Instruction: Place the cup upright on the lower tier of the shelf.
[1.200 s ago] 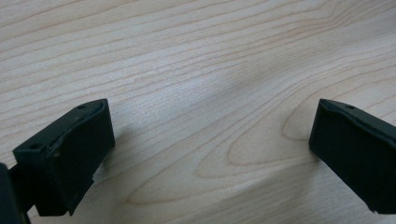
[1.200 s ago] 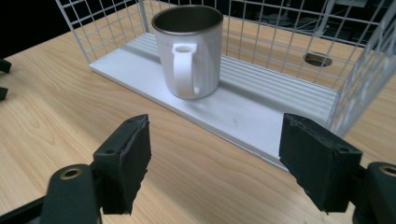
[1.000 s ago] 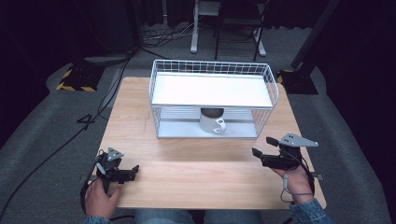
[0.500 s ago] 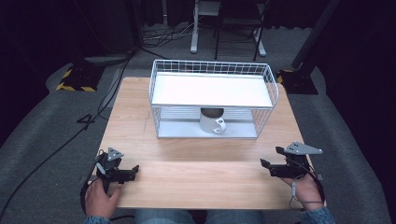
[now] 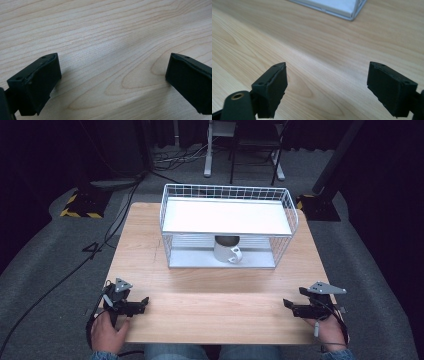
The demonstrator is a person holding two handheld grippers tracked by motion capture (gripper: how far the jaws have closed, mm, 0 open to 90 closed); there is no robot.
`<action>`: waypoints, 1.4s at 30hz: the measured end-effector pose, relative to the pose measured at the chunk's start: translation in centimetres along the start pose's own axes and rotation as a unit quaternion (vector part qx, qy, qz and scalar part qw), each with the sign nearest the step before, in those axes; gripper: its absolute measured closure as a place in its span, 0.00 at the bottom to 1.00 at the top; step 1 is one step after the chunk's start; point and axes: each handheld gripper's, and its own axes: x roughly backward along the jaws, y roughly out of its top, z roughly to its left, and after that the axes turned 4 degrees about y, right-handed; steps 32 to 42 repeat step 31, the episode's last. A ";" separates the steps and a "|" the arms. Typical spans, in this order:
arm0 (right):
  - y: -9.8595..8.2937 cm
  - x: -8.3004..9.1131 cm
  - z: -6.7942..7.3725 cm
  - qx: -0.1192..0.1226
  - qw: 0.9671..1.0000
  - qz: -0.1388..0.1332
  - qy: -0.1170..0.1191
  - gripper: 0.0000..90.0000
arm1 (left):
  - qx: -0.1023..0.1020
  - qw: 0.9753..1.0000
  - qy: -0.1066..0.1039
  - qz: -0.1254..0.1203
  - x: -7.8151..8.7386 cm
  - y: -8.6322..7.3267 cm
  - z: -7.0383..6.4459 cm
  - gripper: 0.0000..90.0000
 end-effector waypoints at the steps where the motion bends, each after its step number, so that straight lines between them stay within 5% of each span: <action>1: -0.2 -0.1 0.0 0.000 1.000 0.005 -0.001 0.19 | 0.000 1.000 0.000 0.000 0.0 0.0 0.0 0.00; 17: -2.2 -1.8 -0.5 0.006 1.000 0.016 -0.021 0.17 | 0.001 1.000 0.000 0.000 0.0 0.0 0.0 0.00; 42: -2.1 -2.0 -0.7 0.002 1.000 0.017 -0.026 0.15 | 0.002 1.000 0.000 0.000 0.0 0.0 0.0 0.00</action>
